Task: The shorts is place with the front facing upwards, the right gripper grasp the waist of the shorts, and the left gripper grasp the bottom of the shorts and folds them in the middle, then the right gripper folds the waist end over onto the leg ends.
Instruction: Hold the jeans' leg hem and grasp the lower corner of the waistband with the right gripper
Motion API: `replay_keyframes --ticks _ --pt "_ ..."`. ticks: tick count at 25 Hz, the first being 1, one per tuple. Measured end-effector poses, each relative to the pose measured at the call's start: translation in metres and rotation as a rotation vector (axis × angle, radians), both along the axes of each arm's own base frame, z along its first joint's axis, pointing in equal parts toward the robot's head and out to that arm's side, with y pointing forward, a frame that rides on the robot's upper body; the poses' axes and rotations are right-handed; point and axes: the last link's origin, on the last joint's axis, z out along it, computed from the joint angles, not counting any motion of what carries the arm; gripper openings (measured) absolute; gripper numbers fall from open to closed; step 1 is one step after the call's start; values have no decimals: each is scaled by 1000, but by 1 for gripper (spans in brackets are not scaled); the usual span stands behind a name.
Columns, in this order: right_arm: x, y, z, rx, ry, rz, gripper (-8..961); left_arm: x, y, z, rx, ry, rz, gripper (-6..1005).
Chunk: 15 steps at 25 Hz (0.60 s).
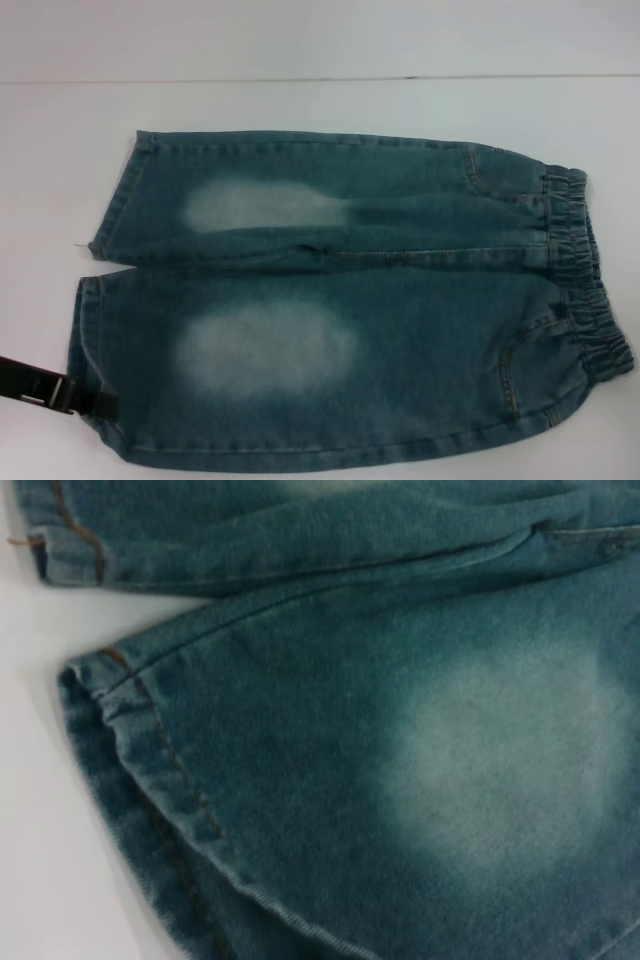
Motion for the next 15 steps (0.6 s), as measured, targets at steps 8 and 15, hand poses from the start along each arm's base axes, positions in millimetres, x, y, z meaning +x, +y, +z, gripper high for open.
replay_keyframes --ticks 8,15 --pt "10 6 9 -110 1 -271 873 4 4 0 5 -6 -17 66" --pt "17 10 7 -127 -21 -372 701 8 7 0 -2 -4 -31 66"
